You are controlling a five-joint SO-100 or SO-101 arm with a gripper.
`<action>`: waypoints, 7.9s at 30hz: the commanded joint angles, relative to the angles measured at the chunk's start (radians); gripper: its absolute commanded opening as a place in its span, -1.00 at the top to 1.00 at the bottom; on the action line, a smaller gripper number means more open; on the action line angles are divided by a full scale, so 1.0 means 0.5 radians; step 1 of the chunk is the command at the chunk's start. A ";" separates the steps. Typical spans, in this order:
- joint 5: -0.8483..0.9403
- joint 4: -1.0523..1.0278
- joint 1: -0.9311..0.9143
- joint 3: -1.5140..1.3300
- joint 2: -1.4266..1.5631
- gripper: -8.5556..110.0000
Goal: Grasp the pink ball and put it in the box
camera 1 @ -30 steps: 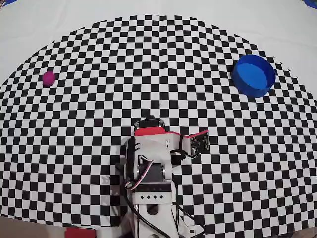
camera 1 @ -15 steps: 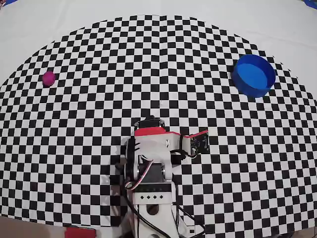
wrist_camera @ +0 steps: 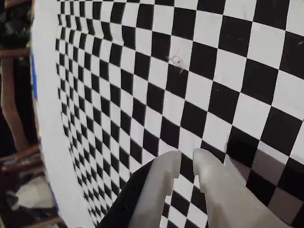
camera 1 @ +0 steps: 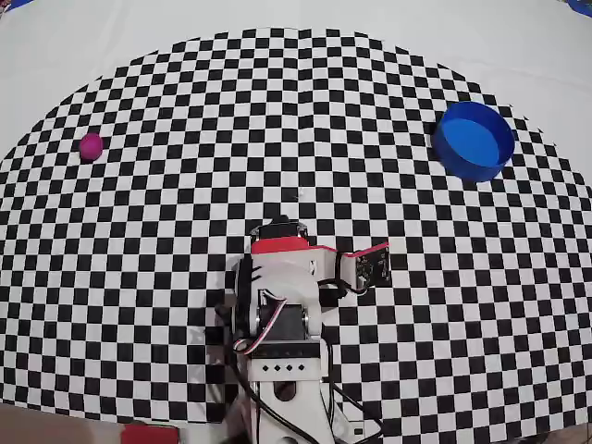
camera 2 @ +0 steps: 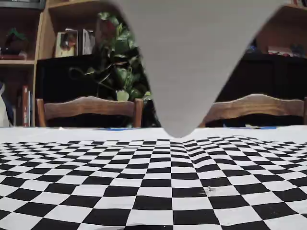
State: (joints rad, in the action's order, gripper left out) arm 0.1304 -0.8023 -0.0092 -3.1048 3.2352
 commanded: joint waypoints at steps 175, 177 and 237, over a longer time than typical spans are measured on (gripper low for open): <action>2.970 1.221 0.436 -0.015 -0.181 0.31; 2.970 1.221 0.482 -0.015 -0.178 0.31; 2.970 1.531 1.184 0.092 -0.574 0.31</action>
State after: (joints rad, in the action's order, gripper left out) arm 1.6045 -0.0537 0.5783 -3.1002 2.9775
